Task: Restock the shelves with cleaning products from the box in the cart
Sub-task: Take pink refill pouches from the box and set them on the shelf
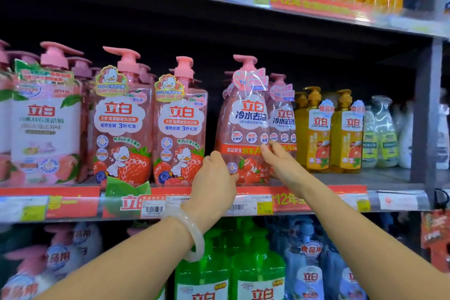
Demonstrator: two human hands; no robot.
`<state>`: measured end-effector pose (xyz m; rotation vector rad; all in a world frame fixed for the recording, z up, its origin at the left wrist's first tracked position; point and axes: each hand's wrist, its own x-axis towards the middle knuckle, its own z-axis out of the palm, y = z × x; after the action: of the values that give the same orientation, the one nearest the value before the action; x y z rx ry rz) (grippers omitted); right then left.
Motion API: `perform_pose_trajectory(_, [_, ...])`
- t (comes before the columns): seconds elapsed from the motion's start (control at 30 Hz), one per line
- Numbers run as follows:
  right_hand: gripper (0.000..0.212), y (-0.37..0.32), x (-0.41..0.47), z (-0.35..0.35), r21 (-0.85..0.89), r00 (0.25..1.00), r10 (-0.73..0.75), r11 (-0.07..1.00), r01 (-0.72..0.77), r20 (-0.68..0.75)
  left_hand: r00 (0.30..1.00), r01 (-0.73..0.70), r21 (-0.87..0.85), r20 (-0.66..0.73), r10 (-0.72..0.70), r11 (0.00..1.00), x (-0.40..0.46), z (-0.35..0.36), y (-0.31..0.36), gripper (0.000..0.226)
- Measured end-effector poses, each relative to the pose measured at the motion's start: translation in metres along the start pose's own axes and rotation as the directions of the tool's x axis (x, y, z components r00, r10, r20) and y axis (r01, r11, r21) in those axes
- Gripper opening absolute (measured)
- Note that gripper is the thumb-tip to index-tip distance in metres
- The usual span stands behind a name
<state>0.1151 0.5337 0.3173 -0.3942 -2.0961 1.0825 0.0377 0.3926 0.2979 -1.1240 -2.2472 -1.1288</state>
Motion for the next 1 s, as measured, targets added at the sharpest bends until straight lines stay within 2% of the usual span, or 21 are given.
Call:
perform_pose_trajectory(0.1, [0.052,0.000,-0.001,0.001,-0.011,1.000,-0.012,1.000,0.012,-0.026,1.000,0.001,-0.024,0.030,0.000,1.000,0.003,-0.001,-0.003,0.041])
perform_pose_trajectory(0.2, [0.044,-0.002,-0.005,0.001,0.017,0.999,-0.023,1.000,0.023,-0.024,0.998,-0.009,-0.052,0.068,0.012,0.999,0.004,-0.002,-0.005,0.040])
perform_pose_trajectory(0.33, [0.045,-0.005,-0.010,0.000,-0.040,1.000,-0.016,0.999,0.015,-0.024,0.995,-0.029,-0.071,0.098,0.036,0.997,-0.002,-0.005,-0.005,0.039])
perform_pose_trajectory(0.4, [0.052,-0.004,-0.016,0.003,-0.162,0.972,-0.130,0.982,0.098,-0.197,0.992,-0.101,-0.027,0.068,0.102,0.995,-0.012,-0.010,-0.005,0.045])
perform_pose_trajectory(0.47, [0.047,-0.010,-0.034,0.012,-0.320,0.872,-0.334,0.921,0.222,-0.358,0.977,-0.211,0.047,0.014,0.211,0.976,-0.027,-0.017,-0.012,0.051])
perform_pose_trajectory(0.5, [0.042,-0.016,-0.045,0.019,-0.397,0.816,-0.449,0.867,0.300,-0.364,0.961,-0.276,0.095,-0.010,0.278,0.957,-0.035,-0.024,-0.018,0.051])
perform_pose_trajectory(0.57, [0.037,-0.028,-0.065,0.042,-0.529,0.743,-0.622,0.729,0.435,-0.246,0.922,-0.378,0.212,0.000,0.387,0.901,-0.051,-0.040,-0.038,0.044])
perform_pose_trajectory(0.6, [0.036,-0.031,-0.075,0.059,-0.571,0.755,-0.642,0.672,0.471,-0.132,0.912,-0.400,0.282,0.030,0.409,0.872,-0.059,-0.049,-0.053,0.040])
perform_pose_trajectory(0.67, [0.035,-0.042,-0.097,0.099,-0.624,0.844,-0.512,0.610,0.488,0.159,0.917,-0.397,0.433,0.163,0.363,0.809,-0.081,-0.072,-0.086,0.034])
perform_pose_trajectory(0.7, [0.037,-0.043,-0.106,0.121,-0.645,0.862,-0.400,0.576,0.501,0.312,0.928,-0.368,0.508,0.250,0.275,0.779,-0.094,-0.085,-0.102,0.034])
perform_pose_trajectory(0.73, [0.038,-0.044,-0.116,0.144,-0.651,0.849,-0.292,0.548,0.526,0.441,0.934,-0.323,0.581,0.323,0.152,0.747,-0.108,-0.098,-0.119,0.034])
perform_pose_trajectory(0.8, [0.039,-0.044,-0.140,0.195,-0.600,0.762,-0.161,0.523,0.605,0.627,0.905,-0.267,0.675,0.421,-0.062,0.688,-0.141,-0.126,-0.156,0.038])
perform_pose_trajectory(0.87, [0.043,-0.040,-0.171,0.248,-0.504,0.653,-0.121,0.536,0.677,0.748,0.836,-0.238,0.730,0.489,-0.248,0.641,-0.178,-0.155,-0.196,0.042])
perform_pose_trajectory(1.0, [0.049,-0.040,-0.239,0.344,-0.324,0.431,-0.080,0.542,0.776,0.899,0.698,-0.070,0.808,0.458,-0.551,0.585,-0.265,-0.222,-0.271,0.039])
